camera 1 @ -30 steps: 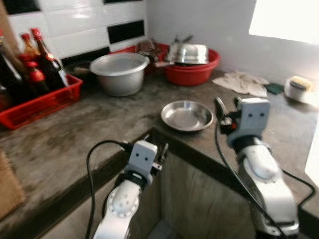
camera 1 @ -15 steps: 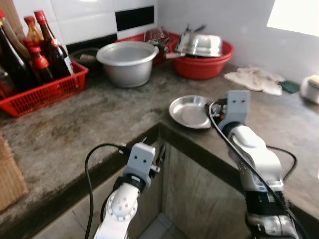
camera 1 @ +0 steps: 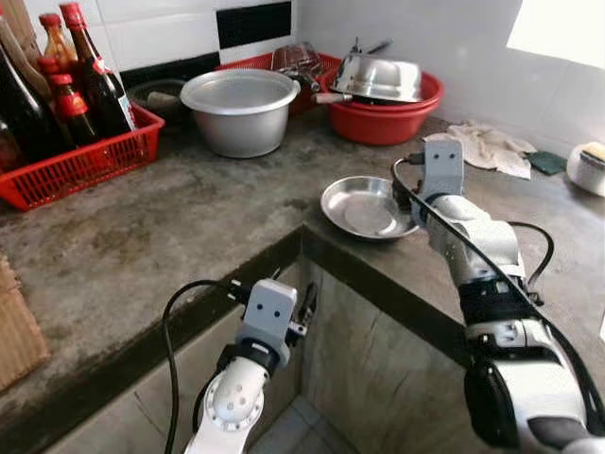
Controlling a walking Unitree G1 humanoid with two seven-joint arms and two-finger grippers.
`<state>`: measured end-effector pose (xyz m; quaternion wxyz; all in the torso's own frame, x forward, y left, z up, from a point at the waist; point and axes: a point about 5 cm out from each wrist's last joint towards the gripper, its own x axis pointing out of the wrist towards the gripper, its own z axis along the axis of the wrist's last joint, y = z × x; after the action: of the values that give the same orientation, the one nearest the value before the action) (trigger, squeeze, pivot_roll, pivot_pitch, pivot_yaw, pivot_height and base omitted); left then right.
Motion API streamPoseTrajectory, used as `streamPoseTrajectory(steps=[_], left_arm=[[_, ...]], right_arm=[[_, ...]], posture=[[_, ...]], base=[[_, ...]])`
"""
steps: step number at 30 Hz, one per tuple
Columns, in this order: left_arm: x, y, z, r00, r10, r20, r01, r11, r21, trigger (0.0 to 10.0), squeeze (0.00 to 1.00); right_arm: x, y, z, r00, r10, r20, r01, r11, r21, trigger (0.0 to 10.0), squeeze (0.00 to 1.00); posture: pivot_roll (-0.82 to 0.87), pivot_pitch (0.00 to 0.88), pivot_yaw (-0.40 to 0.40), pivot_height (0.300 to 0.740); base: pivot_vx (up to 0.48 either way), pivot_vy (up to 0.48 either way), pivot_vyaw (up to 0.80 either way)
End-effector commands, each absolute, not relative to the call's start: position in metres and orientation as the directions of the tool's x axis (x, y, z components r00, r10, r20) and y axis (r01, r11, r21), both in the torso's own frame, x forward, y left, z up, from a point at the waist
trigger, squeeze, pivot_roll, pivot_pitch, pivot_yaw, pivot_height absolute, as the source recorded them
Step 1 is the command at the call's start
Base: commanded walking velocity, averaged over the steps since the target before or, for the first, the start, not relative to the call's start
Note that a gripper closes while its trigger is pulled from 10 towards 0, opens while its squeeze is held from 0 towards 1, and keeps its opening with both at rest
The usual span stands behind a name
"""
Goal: Kitchen organization
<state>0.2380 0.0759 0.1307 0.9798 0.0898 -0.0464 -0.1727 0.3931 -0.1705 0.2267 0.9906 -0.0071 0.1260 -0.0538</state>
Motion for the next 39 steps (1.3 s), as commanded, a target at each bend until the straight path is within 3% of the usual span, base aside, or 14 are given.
streamPoseTrajectory(steps=[1,15,29,30,33,34,39], left_arm=[[0.236,0.075,0.133,0.935,-0.349,0.061,0.333,0.924,0.189,10.0,0.0],[0.236,0.072,0.135,0.93,-0.362,0.068,0.345,0.921,0.179,10.0,0.0],[0.236,0.07,0.136,0.928,-0.364,0.076,0.347,0.921,0.179,10.0,0.0],[0.236,0.071,0.136,0.929,-0.362,0.078,0.344,0.922,0.179,10.0,0.0],[0.236,0.071,0.136,0.929,-0.361,0.079,0.343,0.922,0.178,10.0,0.0],[0.236,0.07,0.136,0.93,-0.36,0.078,0.343,0.922,0.179,10.0,0.0],[0.237,0.07,0.136,0.931,-0.356,0.079,0.339,0.924,0.176,10.0,0.0]], right_arm=[[0.396,-0.176,0.233,0.961,-0.127,-0.245,0.127,0.992,-0.016,10.0,0.0],[0.398,-0.179,0.212,0.89,-0.042,-0.454,0.131,0.977,0.167,10.0,0.0],[0.397,-0.161,0.2,0.848,0.031,-0.529,0.068,0.984,0.166,10.0,0.0],[0.396,-0.159,0.195,0.832,0.039,-0.553,0.059,0.986,0.158,1.8,0.0],[0.395,-0.158,0.192,0.824,0.042,-0.565,0.055,0.987,0.152,1.8,0.0],[0.394,-0.157,0.19,0.816,0.045,-0.576,0.05,0.988,0.147,0.0,0.0],[0.394,-0.158,0.189,0.814,0.044,-0.579,0.061,0.985,0.161,0.0,0.0]], posture=[[0.18,0.061,-0.088,0.74],[0.18,0.05,-0.091,0.74],[0.19,0.041,-0.093,0.74],[0.19,0.041,-0.096,0.74],[0.19,0.04,-0.096,0.74],[0.19,0.043,-0.093,0.74],[0.18,0.048,-0.097,0.74]], base=[[0.0,0.0,0.0],[0.0,0.0,0.0],[0.0,0.0,0.0],[0.0,0.0,0.0],[0.0,0.0,0.0],[0.0,0.0,0.0],[0.0,0.0,0.0]])
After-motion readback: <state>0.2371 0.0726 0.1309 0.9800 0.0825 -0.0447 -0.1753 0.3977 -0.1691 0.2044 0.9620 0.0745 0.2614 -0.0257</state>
